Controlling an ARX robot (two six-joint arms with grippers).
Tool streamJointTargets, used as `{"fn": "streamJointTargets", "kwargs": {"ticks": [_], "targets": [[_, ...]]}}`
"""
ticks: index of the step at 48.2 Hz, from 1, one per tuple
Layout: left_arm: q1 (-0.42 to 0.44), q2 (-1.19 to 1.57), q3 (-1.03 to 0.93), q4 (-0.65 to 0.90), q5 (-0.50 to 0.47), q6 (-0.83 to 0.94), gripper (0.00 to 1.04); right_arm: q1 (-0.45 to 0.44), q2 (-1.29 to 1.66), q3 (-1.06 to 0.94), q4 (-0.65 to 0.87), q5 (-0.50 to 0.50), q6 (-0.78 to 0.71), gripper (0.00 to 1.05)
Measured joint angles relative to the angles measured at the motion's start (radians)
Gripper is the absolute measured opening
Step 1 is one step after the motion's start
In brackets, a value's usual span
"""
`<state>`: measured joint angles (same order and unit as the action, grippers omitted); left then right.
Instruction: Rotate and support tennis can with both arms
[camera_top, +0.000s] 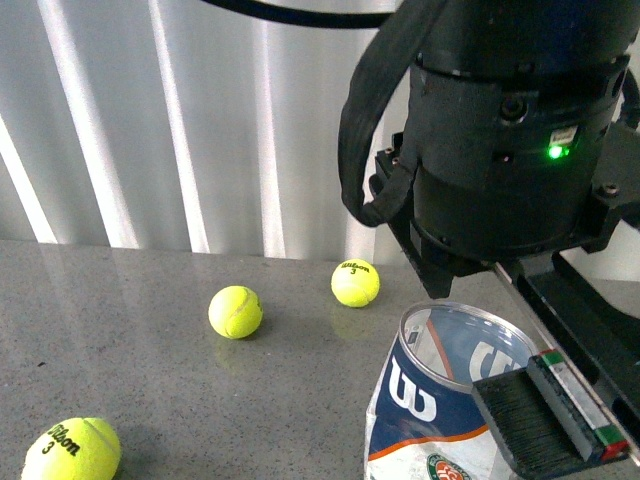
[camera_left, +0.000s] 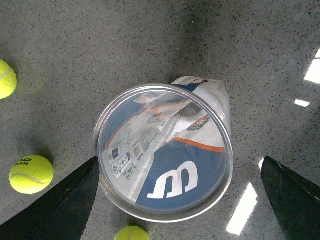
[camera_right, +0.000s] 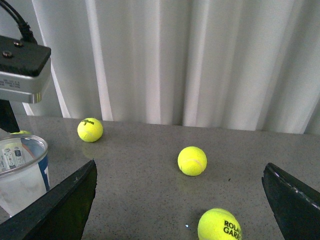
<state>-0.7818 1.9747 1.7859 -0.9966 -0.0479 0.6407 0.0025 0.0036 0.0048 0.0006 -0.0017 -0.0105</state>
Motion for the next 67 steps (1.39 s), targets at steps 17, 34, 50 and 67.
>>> {"fn": "streamJointTargets", "kwargs": {"ticks": [17, 34, 50, 67], "targets": [[0.048, -0.189, -0.027, 0.125, 0.121, -0.122, 0.98, 0.000, 0.000, 0.000, 0.000, 0.000, 0.000, 0.98], [0.367, -0.515, -0.297, 0.394, 0.202, -0.346, 0.98, 0.000, 0.000, 0.000, 0.000, 0.000, 0.000, 0.98], [0.575, -0.974, -0.977, 1.091, -0.097, -0.576, 0.75, 0.000, 0.000, 0.000, 0.000, 0.000, 0.000, 0.98], [0.678, -1.220, -1.466, 1.424, -0.045, -0.631, 0.05, 0.000, 0.000, 0.000, 0.000, 0.001, 0.000, 0.98]]}}
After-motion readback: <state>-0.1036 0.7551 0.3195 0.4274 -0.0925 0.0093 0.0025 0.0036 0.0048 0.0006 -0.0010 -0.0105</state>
